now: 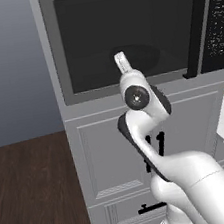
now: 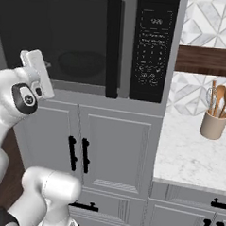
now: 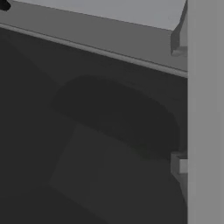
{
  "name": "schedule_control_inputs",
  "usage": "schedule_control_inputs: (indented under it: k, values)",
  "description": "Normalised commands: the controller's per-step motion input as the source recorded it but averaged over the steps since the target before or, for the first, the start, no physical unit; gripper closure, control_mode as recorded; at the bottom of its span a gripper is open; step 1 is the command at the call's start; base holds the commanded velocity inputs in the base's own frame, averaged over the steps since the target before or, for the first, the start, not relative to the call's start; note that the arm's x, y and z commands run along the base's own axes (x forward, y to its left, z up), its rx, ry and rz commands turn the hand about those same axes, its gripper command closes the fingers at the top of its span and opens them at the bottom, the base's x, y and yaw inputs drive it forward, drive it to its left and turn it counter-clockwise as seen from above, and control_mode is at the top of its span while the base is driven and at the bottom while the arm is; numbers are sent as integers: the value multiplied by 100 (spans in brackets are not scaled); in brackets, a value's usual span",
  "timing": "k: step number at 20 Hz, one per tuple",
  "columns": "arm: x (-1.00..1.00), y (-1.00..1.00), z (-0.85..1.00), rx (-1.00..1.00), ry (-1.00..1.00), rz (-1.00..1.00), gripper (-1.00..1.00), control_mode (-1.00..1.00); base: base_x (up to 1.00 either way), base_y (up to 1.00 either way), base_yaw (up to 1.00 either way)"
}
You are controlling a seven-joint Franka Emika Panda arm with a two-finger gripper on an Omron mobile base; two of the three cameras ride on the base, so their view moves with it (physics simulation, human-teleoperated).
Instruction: Pick the broccoli from the sink and place it in the bowl. Then pick the bowl and place it in the microwave. Then close the microwave door and press the start button.
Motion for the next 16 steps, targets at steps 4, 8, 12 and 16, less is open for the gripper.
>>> schedule_control_inputs:
  k: [4, 8, 12, 16]
  values:
    - [-3, -49, 0, 8, 5, 17, -100, -100, 0, 0, 0]
    - [-47, -87, 21, 21, 0, 18, -100, -100, 0, 0, 0]
    - [-62, -100, 49, 31, 10, 16, -100, -100, 0, 0, 0]
    - [-81, -100, 23, 30, 16, 9, -100, -100, 0, 0, 0]
